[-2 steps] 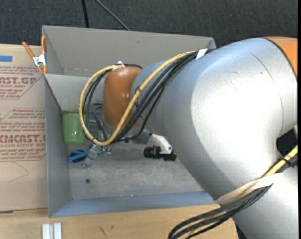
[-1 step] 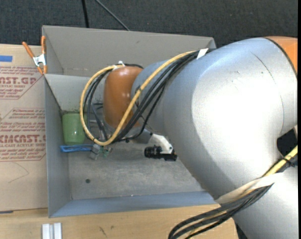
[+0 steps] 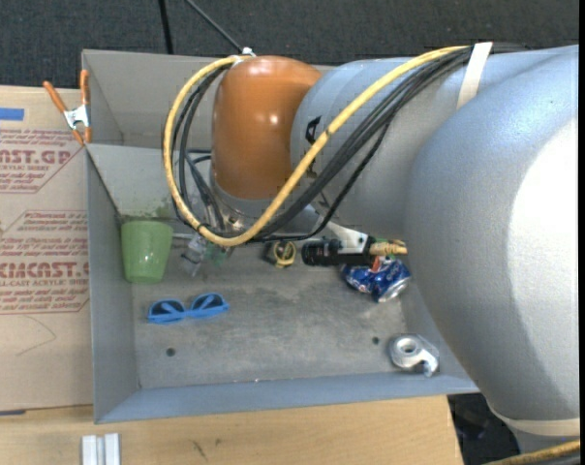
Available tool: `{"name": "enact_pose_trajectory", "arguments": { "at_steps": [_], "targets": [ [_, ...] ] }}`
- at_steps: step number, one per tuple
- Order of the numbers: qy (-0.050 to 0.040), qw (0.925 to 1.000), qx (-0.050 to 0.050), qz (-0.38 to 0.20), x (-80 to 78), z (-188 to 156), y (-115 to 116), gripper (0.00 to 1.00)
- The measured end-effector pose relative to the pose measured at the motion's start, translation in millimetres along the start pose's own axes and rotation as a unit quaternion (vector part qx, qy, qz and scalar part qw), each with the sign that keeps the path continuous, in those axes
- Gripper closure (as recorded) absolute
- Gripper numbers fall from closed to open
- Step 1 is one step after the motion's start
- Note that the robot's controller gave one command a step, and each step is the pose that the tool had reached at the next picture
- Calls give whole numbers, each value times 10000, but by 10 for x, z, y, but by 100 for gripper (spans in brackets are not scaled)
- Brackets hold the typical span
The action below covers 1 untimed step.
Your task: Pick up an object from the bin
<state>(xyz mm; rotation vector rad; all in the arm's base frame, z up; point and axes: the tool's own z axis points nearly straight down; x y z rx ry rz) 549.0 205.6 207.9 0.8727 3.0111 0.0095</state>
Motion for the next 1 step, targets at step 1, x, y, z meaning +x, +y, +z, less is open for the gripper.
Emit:
{"name": "enact_pose_trajectory", "arguments": {
  "at_steps": [1],
  "targets": [
    [15,10000,39,6,4,49,-19,0]
  ]
}}
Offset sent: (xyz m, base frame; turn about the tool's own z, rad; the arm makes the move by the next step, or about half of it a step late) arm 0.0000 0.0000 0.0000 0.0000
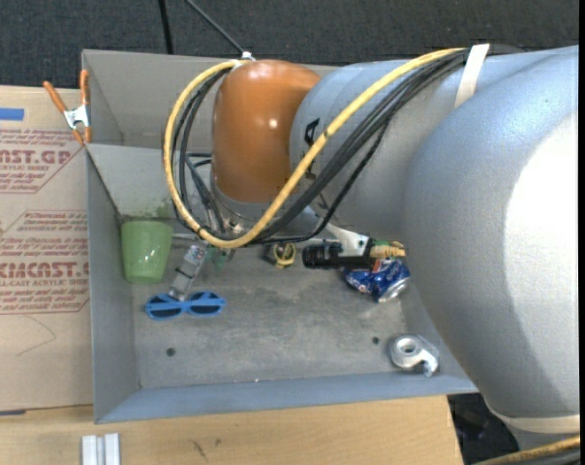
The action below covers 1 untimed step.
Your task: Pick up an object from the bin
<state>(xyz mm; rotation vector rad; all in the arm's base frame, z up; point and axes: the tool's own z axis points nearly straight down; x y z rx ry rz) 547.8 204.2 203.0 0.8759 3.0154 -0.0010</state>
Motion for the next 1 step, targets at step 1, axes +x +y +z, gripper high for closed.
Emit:
{"name": "enact_pose_trajectory", "arguments": {
  "at_steps": [1],
  "targets": [
    [22,9719,10,-2356,19,1215,20,0]
  ]
}}
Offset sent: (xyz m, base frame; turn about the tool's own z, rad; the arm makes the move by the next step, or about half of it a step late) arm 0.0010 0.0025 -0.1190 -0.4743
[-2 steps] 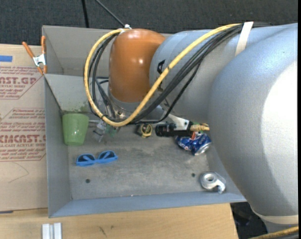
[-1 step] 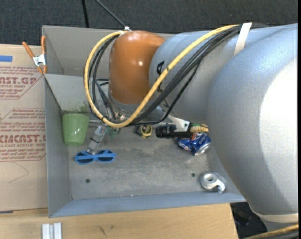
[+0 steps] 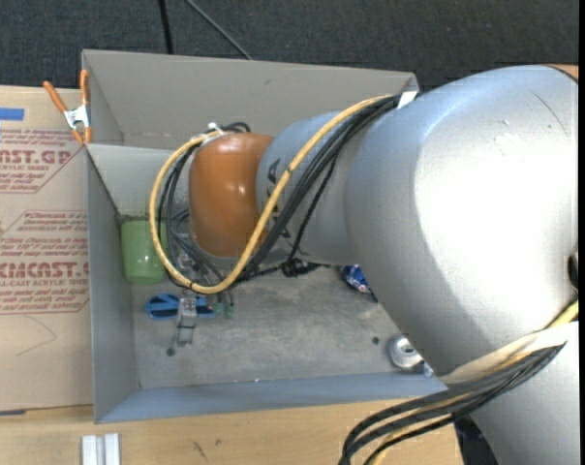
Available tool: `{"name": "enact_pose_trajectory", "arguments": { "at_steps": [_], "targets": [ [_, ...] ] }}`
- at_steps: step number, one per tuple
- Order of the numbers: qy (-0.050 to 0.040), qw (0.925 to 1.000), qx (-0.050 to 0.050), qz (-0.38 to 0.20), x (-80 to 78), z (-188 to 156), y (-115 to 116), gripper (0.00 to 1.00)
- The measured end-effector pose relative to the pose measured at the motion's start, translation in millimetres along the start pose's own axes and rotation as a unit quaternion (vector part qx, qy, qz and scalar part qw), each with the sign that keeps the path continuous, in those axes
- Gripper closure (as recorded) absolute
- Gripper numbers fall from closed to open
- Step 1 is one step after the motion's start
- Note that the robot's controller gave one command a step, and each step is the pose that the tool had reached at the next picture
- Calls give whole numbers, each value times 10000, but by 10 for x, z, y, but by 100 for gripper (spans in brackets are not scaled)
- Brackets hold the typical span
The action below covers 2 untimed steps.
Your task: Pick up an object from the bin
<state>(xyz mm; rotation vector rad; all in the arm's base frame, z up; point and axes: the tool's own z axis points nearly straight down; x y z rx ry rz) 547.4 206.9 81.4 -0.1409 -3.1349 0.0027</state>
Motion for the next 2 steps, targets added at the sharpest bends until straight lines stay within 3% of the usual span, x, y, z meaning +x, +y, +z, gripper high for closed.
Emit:
{"name": "enact_pose_trajectory", "arguments": {
  "at_steps": [1,2],
  "targets": [
    [-18,10000,-13,5,-11,-20,7,100],
    [-46,9998,-32,-182,396,-952,119,100]
  ]
}}
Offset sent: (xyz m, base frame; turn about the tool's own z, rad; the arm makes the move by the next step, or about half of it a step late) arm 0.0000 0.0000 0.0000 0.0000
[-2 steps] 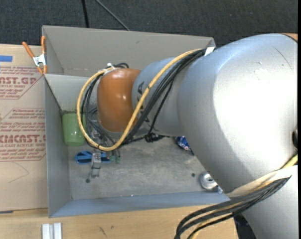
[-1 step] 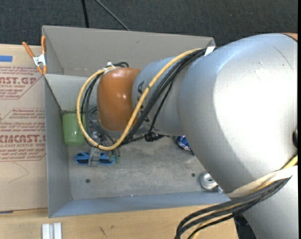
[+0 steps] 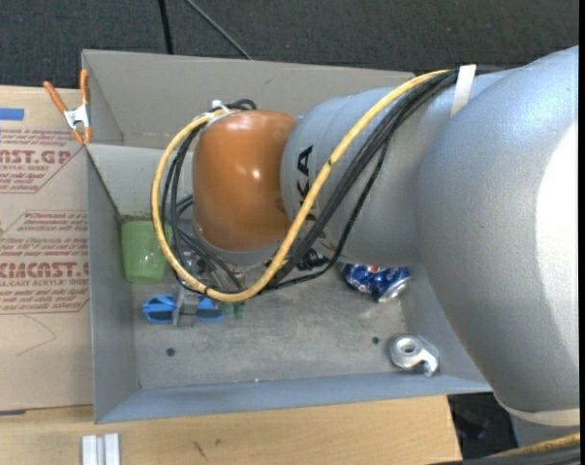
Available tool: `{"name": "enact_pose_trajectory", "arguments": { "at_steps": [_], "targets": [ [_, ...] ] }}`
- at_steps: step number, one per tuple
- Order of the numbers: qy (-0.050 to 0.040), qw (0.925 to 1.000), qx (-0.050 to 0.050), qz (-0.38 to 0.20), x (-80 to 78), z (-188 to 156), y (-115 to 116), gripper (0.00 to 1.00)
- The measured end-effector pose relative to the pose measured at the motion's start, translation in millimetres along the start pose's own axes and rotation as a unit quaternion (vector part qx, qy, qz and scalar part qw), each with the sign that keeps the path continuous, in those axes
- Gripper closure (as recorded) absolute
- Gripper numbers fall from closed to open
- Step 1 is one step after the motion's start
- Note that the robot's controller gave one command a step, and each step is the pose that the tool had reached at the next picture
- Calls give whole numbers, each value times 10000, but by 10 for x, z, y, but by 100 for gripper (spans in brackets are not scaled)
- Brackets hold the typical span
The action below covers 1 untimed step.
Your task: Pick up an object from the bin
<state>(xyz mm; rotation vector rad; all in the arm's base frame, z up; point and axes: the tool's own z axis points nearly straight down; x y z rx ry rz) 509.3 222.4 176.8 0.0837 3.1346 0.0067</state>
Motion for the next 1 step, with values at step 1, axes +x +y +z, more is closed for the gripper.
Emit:
{"name": "enact_pose_trajectory", "arguments": {
  "at_steps": [1],
  "targets": [
    [-15,10000,-5,-79,44,-881,43,100]
  ]
}}
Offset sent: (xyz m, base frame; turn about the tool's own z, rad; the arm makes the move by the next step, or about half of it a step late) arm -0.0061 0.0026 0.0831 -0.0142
